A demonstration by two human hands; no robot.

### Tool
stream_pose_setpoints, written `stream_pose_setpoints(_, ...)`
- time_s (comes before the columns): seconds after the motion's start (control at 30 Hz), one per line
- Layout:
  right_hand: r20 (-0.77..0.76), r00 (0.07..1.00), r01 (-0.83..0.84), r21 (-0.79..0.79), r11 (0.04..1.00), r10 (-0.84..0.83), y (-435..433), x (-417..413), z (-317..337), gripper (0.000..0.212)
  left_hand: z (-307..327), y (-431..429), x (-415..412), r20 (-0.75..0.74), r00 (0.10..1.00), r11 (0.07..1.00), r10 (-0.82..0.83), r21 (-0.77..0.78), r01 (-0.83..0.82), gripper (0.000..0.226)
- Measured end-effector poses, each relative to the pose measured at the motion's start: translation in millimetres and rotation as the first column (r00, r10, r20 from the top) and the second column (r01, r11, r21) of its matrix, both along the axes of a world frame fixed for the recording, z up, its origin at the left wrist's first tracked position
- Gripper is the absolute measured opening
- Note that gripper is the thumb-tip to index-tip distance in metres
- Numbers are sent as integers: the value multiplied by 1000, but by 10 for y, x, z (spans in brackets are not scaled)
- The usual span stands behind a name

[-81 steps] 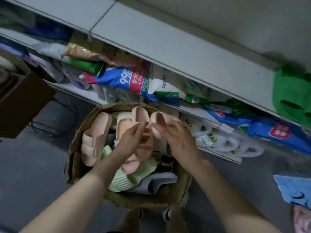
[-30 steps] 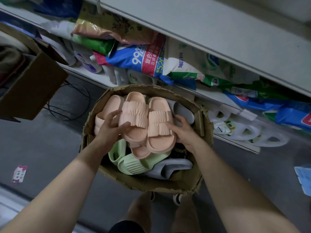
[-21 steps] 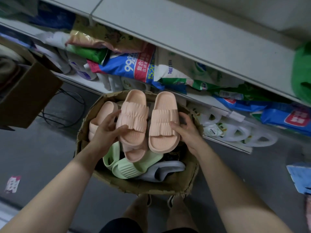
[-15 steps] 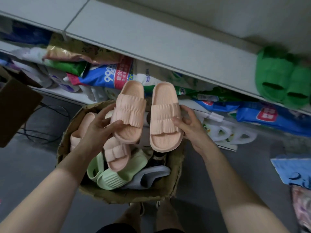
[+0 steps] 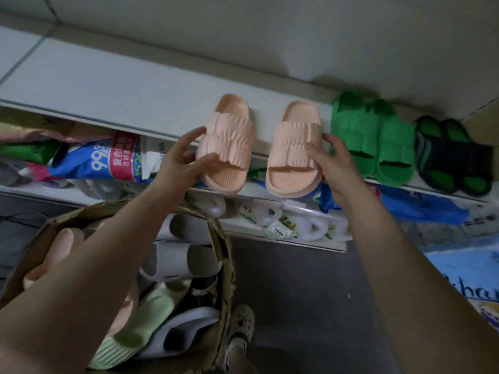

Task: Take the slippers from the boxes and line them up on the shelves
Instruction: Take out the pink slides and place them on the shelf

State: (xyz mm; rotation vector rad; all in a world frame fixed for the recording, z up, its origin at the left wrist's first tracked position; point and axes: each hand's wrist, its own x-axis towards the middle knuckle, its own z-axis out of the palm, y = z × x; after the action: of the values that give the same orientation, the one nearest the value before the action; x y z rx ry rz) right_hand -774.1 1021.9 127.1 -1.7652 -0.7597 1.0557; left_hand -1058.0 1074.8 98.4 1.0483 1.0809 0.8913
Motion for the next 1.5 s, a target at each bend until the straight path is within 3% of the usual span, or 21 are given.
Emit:
stream_pose_setpoints(0.2,56,997,-45,-60,997,48,392,243,-106,56,-26,284,431,-126,992,999,-10,39,15,54)
stream_pose_setpoints(0.3,170,981,-78,-111,991,96,510,307,-129,52,-56,384,562,-312,950,992,21,121,18,50)
stream_pose_setpoints(0.37,411,891,-145,-141,979,191,534,337,-149,50,-60,438,651,-486,869,977,98,215,10,49)
stream_pose_setpoints(0.43,626,736,-239,-116,964,258,499,337,-165,55,-33,446,758,-619,767,941,168,333,62,55)
stream_pose_setpoints(0.57,766,535,-425,-122,897,357,387,264,-167,78,-14,409,967,-718,664,824,208,494,277,64)
stream_pose_setpoints(0.63,789,490,-439,-143,887,370,413,268,-191,83,-52,440,1040,-731,656,814,189,490,312,63)
stream_pose_setpoints(1.27,834,402,-401,-210,892,377,771,415,-190,78,-121,749,1387,-759,616,789,212,505,350,64)
stream_pose_setpoints(1.5,833,388,-384,-243,891,395,746,344,-214,73,-95,747,1195,-827,541,727,150,463,506,62)
